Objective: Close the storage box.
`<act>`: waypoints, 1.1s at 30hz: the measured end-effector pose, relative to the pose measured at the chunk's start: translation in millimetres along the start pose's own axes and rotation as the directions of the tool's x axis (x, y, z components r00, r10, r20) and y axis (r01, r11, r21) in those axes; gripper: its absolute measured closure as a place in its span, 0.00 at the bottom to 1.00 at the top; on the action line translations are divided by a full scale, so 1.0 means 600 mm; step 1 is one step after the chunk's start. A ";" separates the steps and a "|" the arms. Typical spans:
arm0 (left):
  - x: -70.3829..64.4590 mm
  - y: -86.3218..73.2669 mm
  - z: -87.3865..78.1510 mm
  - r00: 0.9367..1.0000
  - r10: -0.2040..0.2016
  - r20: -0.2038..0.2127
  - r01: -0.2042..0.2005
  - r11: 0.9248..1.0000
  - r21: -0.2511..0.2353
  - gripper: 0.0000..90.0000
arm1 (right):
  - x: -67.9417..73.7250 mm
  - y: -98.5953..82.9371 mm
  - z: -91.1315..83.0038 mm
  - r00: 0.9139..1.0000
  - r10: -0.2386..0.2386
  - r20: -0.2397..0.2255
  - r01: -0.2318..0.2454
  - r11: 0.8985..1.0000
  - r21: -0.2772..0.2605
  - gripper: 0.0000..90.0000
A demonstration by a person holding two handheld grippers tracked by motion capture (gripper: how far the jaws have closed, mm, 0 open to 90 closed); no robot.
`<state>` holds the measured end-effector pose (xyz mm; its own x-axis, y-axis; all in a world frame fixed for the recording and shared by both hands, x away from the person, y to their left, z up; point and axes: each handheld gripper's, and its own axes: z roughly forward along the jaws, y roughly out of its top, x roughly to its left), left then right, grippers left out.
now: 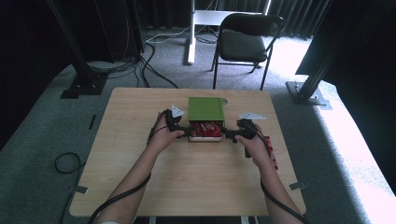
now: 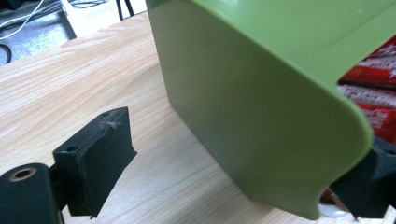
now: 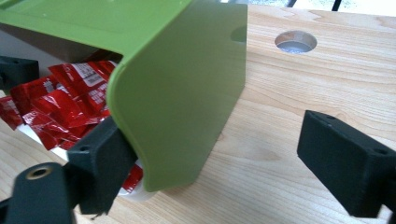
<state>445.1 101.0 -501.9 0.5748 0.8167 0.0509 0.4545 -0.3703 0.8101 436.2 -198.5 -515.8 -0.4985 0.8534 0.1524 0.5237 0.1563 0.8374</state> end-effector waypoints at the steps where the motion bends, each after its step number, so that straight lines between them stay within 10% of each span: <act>1: 0.000 0.000 -0.002 1.000 -0.012 0.013 0.012 1.000 -0.006 0.17 | 0.001 0.000 -0.001 1.000 -0.002 0.001 0.002 1.000 -0.002 0.15; 14: -0.006 0.001 -0.036 1.000 -0.008 0.017 0.009 0.998 -0.063 0.17 | 0.003 -0.004 -0.020 1.000 0.017 -0.011 -0.017 0.999 -0.034 0.14; 33: -0.009 -0.027 -0.063 0.999 -0.036 0.040 0.037 0.999 -0.025 0.17 | 0.005 -0.011 -0.051 1.000 -0.005 0.015 0.006 0.998 -0.058 0.14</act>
<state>408.8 119.3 -493.4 0.5848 0.8112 -0.0014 0.4581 -0.3289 0.8258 410.1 -212.0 -504.9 -0.4905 0.8601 0.1401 0.4798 0.1323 0.8673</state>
